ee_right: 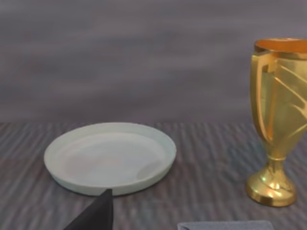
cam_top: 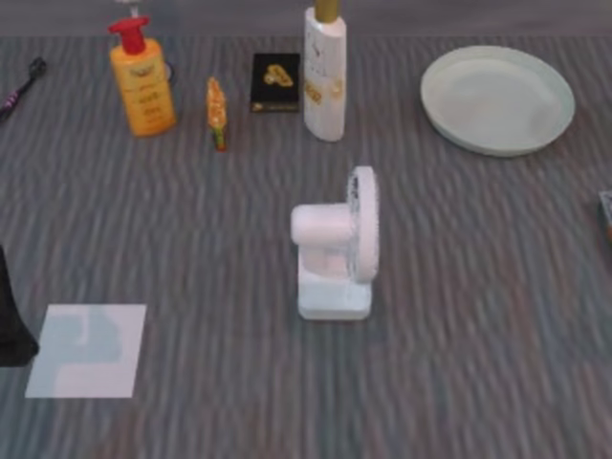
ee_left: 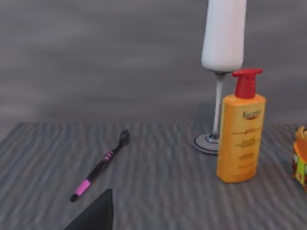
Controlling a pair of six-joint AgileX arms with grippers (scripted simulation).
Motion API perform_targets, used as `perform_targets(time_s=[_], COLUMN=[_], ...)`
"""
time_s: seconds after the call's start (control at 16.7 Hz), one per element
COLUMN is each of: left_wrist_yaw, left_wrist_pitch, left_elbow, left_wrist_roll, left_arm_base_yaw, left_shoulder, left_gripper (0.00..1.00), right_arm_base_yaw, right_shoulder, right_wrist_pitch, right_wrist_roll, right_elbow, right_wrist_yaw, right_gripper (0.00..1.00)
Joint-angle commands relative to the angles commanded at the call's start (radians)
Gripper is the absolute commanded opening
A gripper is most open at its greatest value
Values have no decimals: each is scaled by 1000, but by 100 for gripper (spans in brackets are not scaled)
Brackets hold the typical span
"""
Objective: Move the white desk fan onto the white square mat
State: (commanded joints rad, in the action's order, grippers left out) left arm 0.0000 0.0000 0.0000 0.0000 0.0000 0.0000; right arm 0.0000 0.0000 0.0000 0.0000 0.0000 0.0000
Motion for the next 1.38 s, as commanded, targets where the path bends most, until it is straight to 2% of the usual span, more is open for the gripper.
perform_targets(time_s=[0.3,0.6,0.9,1.38], left_wrist_yaw=[1,-3,-15,-35], left_wrist_pitch=[-37,-224,-510,-1055], left_elbow=[47,303,729,1585], left_wrist_roll=[-12,-80,-196,-425], left_arm_base_yaw=[-16,-93,-211,-444], left_shoulder=[51,311,713,1485], left_gripper=[100,100,100,100], right_arm_base_yaw=[0,0,0,0], right_shoulder=[0,0,0,0], right_wrist_pitch=[0,0,0,0], right_wrist_roll=[0,0,0,0], right_elbow=[0,0,0,0], right_wrist_yaw=[0,0,0,0], right_gripper=[100,100,100,100])
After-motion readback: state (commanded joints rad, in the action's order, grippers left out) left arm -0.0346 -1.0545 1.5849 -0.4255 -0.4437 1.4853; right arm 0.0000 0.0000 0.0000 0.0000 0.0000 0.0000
